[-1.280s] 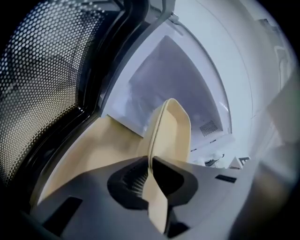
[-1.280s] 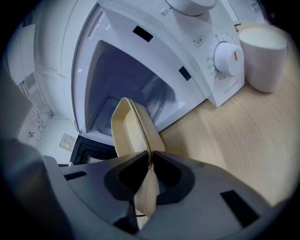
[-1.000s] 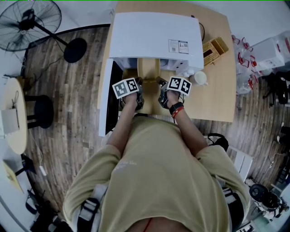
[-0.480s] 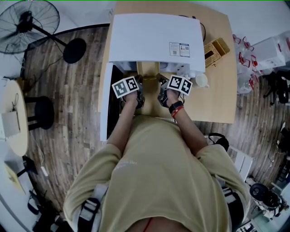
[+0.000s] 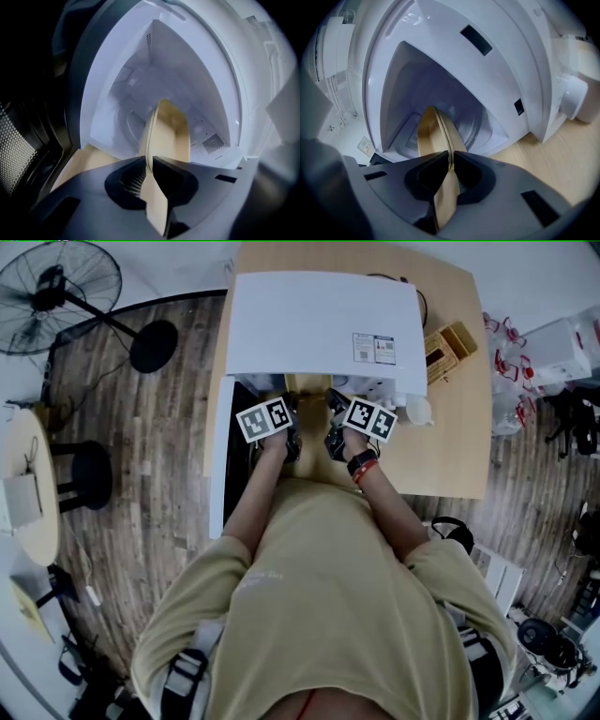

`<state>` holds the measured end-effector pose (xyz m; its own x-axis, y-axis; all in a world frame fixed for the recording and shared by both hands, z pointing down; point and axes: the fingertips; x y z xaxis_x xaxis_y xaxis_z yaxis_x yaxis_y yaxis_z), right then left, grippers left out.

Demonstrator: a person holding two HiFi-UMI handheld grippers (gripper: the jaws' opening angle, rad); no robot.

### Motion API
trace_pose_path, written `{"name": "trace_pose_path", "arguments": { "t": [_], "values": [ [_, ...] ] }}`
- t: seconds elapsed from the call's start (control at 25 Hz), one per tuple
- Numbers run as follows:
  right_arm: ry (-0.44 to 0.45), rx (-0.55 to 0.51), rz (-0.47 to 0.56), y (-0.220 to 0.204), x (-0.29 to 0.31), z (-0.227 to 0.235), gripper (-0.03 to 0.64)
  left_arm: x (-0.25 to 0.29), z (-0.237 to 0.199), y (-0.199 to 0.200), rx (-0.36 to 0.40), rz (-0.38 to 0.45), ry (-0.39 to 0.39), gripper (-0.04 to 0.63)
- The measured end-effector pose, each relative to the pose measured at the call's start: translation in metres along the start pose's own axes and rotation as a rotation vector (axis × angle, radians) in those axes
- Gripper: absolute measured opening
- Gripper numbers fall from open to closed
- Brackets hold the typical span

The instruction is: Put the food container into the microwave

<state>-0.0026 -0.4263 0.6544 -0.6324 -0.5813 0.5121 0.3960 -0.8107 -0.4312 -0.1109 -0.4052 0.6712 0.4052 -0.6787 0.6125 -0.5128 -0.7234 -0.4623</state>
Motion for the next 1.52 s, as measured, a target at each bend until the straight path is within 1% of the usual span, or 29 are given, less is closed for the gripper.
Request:
{"name": "trace_pose_path", "arguments": {
  "t": [0.16,0.48,0.8,0.96,1.2,1.36,1.52],
  "values": [
    [-0.005,-0.017,0.017,0.004,0.004,-0.003,0.051,0.002,0.000,0.008,0.024,0.008,0.000,0.046],
    [-0.006,-0.037,0.023,0.009,0.014,-0.006,0.051,0.005,0.000,0.020,0.032,0.038,-0.024,0.048],
    [-0.019,-0.062,0.057,0.016,0.017,-0.008,0.060,0.007,0.006,0.025,0.112,0.057,-0.045,0.067],
    [-0.030,-0.092,0.075,0.018,0.019,-0.009,0.066,0.008,0.006,0.029,0.129,0.064,-0.050,0.071],
    [-0.032,-0.162,0.088,0.020,0.021,-0.013,0.086,0.008,0.007,0.034,0.150,0.076,-0.056,0.078],
    [-0.028,-0.252,0.096,0.022,0.022,-0.020,0.153,0.009,0.010,0.037,0.190,0.087,-0.050,0.086],
    [-0.030,-0.332,0.118,0.023,0.021,-0.025,0.178,0.007,0.013,0.038,0.226,0.098,-0.048,0.086]
  ]
}}
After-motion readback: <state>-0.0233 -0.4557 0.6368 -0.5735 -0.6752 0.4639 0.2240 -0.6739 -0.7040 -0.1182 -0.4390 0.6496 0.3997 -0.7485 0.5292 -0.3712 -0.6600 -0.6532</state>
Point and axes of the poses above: the fingertips, and each gripper's own axes: x forward along the fingers, z to its right, y out of its top
